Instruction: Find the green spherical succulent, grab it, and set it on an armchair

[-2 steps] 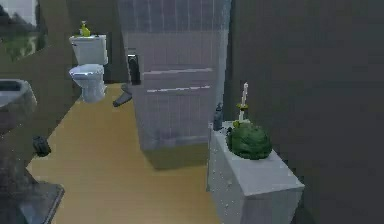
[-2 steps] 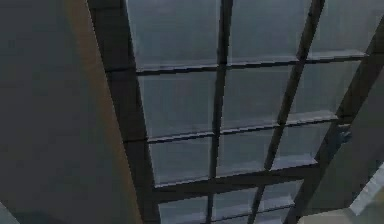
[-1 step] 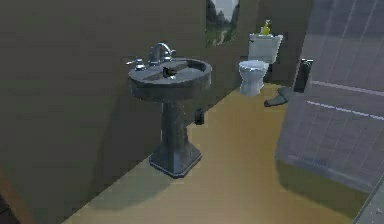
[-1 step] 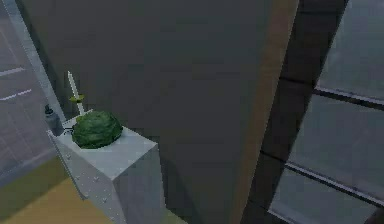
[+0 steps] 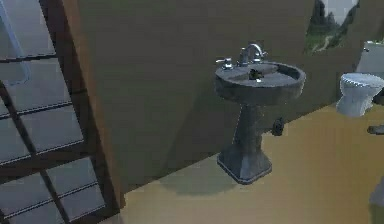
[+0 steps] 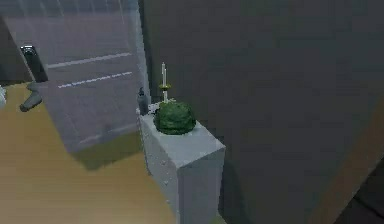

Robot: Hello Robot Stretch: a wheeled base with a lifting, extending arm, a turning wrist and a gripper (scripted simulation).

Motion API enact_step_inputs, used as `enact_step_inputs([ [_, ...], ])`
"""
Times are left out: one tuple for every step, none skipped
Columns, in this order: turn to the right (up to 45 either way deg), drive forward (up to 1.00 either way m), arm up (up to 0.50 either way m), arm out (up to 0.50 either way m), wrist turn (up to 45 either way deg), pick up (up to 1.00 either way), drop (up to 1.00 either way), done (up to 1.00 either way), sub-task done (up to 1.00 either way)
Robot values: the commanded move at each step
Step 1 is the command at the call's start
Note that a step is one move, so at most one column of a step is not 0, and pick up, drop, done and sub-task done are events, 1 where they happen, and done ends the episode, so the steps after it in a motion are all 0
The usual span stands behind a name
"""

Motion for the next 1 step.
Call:
enact_step_inputs([
  [45.0,0.0,0.0,0.0,0.0,0.0,0.0,0.0,0.0],
])
